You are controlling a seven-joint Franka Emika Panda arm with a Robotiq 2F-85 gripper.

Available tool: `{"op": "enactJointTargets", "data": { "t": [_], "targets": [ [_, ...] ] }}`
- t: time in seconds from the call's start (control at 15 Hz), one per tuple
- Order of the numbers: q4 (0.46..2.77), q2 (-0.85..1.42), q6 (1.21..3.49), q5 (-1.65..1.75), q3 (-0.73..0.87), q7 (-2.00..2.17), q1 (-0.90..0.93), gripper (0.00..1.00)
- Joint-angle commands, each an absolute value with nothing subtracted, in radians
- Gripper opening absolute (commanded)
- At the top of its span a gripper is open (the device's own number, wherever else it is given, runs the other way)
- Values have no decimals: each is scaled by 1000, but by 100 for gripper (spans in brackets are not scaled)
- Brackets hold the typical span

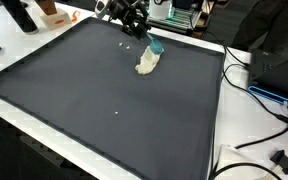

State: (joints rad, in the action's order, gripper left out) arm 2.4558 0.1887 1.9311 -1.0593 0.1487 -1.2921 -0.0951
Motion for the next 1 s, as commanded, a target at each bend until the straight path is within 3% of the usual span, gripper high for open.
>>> {"op": "enactJointTargets", "data": {
  "t": [0.0,0.93],
  "targets": [
    [2436,272,1918,-1113,144,-1350,-138,25],
    [2416,312,2010,-1065,145,-1230,-130,25]
  ]
}}
